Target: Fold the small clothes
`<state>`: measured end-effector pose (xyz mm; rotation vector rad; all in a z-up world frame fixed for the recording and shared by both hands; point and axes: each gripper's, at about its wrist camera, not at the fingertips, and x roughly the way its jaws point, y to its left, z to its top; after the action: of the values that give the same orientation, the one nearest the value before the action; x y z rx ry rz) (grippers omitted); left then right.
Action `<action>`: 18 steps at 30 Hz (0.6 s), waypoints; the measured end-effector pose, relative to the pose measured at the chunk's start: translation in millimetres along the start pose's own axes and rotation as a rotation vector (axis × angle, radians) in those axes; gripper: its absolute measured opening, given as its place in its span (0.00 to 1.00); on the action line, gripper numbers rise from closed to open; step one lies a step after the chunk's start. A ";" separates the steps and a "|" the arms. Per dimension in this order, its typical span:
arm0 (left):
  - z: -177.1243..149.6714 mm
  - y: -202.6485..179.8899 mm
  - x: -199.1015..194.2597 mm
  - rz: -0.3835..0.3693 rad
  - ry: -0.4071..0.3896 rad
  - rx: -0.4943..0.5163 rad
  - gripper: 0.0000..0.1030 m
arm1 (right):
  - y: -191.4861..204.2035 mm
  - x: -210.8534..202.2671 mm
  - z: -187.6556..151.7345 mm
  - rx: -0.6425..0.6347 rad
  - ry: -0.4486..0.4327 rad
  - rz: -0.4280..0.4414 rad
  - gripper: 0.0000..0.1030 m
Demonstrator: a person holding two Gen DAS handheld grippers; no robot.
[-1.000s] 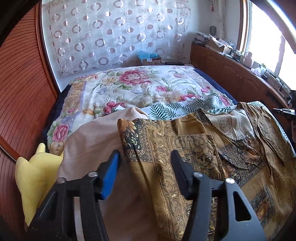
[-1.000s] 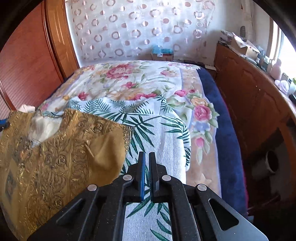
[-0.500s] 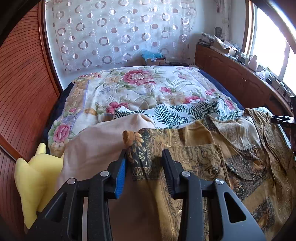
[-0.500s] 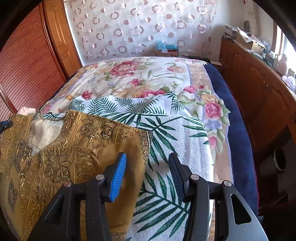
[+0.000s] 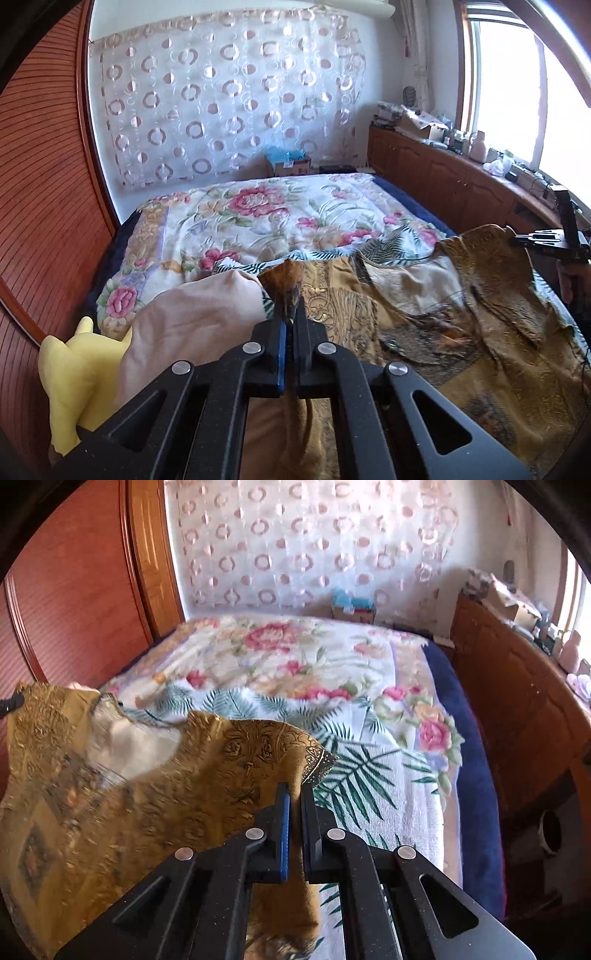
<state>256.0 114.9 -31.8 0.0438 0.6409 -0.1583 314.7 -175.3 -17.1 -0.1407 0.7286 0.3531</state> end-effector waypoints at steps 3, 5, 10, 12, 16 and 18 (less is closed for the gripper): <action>-6.5 -12.3 -22.9 -0.006 -0.034 0.015 0.03 | 9.2 -27.0 -4.3 -0.009 -0.045 0.004 0.05; -12.5 -17.1 -38.6 -0.021 -0.048 0.005 0.03 | 13.2 -46.7 -10.8 -0.011 -0.076 0.014 0.04; -45.2 -22.8 -77.9 -0.047 -0.079 -0.043 0.03 | 24.1 -98.5 -51.7 0.020 -0.146 0.066 0.04; -65.4 -24.9 -92.1 -0.040 -0.083 -0.046 0.03 | 29.4 -112.6 -73.4 0.016 -0.159 0.076 0.04; -98.3 -26.3 -119.5 -0.029 -0.093 -0.071 0.03 | 32.5 -135.1 -118.2 0.020 -0.160 0.094 0.04; -113.8 -25.7 -132.9 -0.031 -0.094 -0.086 0.03 | 31.8 -145.2 -138.9 0.035 -0.150 0.107 0.04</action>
<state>79.6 117.4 -43.2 -0.0562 0.5539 -0.1611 116.0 -218.6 -22.3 -0.0415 0.5948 0.4475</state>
